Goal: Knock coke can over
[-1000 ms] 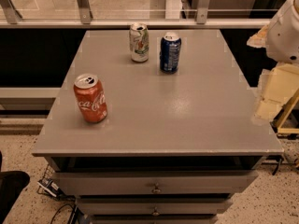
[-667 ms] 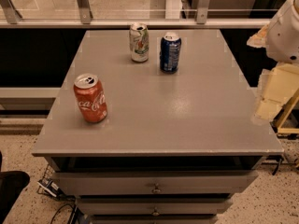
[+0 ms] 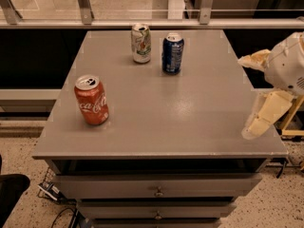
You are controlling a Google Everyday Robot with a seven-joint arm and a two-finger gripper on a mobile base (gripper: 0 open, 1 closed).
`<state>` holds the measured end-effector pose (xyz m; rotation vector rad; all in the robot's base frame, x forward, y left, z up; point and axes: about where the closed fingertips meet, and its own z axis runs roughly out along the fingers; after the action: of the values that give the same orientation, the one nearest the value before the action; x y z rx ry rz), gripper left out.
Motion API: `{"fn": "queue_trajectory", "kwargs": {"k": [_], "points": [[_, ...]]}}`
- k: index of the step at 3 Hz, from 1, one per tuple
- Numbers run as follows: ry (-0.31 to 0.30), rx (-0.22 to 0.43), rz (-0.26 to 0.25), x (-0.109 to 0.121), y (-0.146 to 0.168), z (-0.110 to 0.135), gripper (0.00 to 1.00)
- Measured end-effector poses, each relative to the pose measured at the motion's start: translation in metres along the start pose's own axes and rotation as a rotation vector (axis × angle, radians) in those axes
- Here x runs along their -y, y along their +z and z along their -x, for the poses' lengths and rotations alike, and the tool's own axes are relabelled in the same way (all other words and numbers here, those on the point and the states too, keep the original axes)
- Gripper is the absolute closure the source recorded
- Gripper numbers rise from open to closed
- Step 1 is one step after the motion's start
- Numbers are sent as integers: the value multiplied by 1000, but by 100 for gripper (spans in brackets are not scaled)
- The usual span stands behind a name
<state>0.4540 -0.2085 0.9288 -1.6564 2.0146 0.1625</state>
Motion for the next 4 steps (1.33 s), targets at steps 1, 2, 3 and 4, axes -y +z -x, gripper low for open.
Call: {"fn": "queue_trajectory", "kwargs": {"k": [1,2,3,4], "points": [[-11,238,6,-5,36,5,0],[-17,461,10,-13,50,31,0],[15,670,14,-27,41,72,0],[23,717,22,-29,33,87,0]]}}
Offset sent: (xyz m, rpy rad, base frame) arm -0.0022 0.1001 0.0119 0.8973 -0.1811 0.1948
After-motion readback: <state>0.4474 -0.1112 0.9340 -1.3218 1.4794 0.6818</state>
